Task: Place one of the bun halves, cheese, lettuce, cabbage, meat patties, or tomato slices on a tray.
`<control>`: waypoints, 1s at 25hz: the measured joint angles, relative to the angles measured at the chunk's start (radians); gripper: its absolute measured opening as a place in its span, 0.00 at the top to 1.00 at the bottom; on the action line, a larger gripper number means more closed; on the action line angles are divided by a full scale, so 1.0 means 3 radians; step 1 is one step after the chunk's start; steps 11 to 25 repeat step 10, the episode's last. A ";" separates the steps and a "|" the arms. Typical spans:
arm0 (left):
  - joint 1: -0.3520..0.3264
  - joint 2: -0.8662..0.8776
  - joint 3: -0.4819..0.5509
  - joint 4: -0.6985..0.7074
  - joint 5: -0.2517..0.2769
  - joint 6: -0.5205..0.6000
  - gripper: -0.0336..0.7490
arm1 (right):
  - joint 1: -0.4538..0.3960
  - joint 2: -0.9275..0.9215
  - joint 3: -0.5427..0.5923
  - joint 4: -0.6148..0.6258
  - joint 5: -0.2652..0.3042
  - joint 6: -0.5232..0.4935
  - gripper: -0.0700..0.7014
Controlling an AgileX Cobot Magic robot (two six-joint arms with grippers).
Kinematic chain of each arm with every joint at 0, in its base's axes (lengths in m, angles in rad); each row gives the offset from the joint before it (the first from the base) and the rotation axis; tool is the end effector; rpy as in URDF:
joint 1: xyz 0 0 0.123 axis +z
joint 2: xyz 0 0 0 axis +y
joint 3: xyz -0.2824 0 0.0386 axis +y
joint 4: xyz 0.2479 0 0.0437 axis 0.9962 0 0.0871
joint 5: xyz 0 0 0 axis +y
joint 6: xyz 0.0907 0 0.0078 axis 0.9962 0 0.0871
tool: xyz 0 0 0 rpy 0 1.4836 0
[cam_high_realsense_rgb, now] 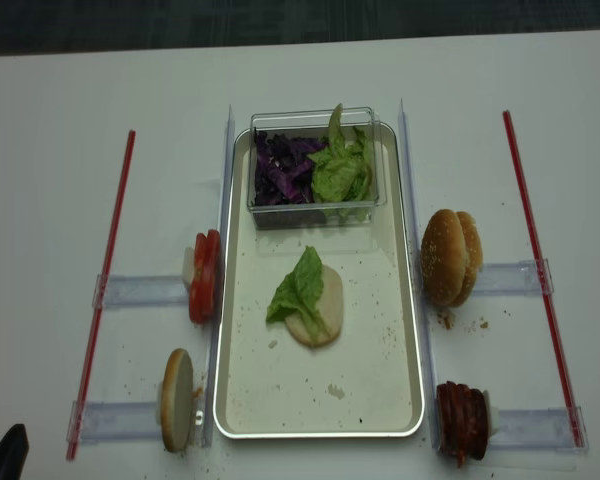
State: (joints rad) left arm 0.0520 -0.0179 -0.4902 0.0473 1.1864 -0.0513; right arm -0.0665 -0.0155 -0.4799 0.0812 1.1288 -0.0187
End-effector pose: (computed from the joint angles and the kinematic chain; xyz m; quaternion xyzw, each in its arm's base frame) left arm -0.0125 0.0033 0.2646 -0.0480 0.8809 0.0237 0.4704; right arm -0.0076 0.0072 0.2663 0.0180 0.8707 0.0196 0.4911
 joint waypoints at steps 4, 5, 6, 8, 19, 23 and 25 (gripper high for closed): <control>0.0000 0.0000 0.0000 0.0000 0.0000 0.0000 0.24 | 0.0000 0.0000 0.0000 0.0000 0.0000 0.0000 0.10; 0.0000 0.0000 0.0000 0.0000 0.0000 0.0000 0.25 | 0.0000 0.0000 0.0000 0.0000 0.0000 0.0000 0.10; 0.0000 0.0000 0.0000 0.0000 0.0000 0.0000 0.25 | 0.0000 0.0000 0.0000 0.0000 0.0000 0.0000 0.10; 0.0000 0.0000 0.0000 0.0000 0.0000 0.0000 0.25 | 0.0000 0.0000 0.0000 0.0000 0.0000 0.0000 0.10; 0.0000 0.0000 0.0000 0.0000 0.0000 0.0000 0.25 | 0.0000 0.0000 0.0000 0.0000 0.0000 0.0000 0.10; 0.0000 0.0000 0.0000 0.0000 0.0000 0.0000 0.25 | 0.0000 0.0000 0.0000 0.0000 0.0000 0.0000 0.10; 0.0000 0.0000 0.0000 0.0000 0.0000 0.0000 0.25 | 0.0000 0.0000 0.0000 0.0000 0.0000 0.0000 0.10</control>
